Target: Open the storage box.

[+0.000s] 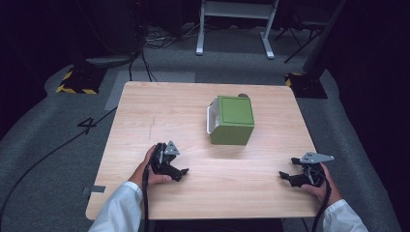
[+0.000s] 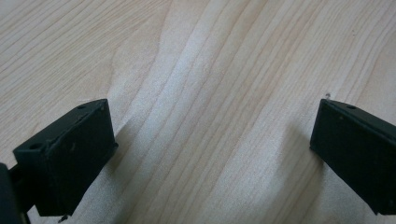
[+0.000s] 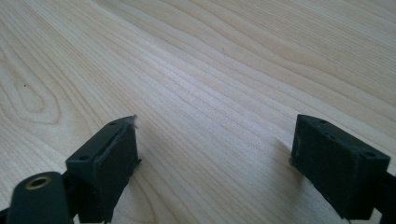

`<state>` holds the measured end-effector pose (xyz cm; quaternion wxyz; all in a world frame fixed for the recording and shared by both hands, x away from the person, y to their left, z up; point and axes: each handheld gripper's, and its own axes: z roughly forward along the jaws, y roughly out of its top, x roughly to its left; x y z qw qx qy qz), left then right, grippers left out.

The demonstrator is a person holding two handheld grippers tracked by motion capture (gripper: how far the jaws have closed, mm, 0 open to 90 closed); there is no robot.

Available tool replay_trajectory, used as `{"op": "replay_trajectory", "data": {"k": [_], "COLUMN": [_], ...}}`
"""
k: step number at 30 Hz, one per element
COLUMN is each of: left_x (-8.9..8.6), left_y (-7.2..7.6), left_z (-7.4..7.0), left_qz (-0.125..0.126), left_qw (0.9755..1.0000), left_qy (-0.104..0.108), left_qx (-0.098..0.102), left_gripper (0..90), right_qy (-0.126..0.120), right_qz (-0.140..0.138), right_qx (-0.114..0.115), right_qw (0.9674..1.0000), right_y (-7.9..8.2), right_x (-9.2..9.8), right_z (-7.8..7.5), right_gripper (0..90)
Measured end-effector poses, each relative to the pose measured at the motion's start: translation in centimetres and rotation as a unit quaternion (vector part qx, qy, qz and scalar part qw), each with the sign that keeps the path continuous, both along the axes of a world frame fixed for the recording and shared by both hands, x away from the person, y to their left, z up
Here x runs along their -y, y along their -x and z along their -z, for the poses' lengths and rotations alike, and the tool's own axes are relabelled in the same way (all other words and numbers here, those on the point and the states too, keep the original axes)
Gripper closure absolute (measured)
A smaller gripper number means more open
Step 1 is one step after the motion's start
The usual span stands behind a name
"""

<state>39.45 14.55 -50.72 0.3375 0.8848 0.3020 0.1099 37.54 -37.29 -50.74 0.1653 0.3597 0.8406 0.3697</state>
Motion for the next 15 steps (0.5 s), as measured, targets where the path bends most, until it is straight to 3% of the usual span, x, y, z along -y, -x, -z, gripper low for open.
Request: {"op": "replay_trajectory", "data": {"k": [5, 13, 15], "left_x": [0.28, 0.25, 0.19], "left_y": [-0.11, -0.38, -0.39], "left_z": [0.01, -0.15, -0.37], "left_qz": [-0.008, 0.003, -0.001], "left_qw": [1.0000, 1.0000, 1.0000], "left_qy": [0.001, -0.005, -0.005], "left_qx": [-0.001, -0.001, -0.001], "left_gripper": [0.2, 1.7, 9.7], "right_qy": [0.000, 0.000, 0.000], "right_qz": [0.001, 0.001, 0.001], "right_qx": [0.001, 0.001, 0.001], "right_qw": [1.0000, 1.0000, 1.0000], "right_y": [0.04, 0.04, 0.04], "right_x": [0.02, 0.02, 0.02], "right_z": [0.01, 0.00, 0.00], "right_gripper": [14.5, 14.5, 14.5]}}
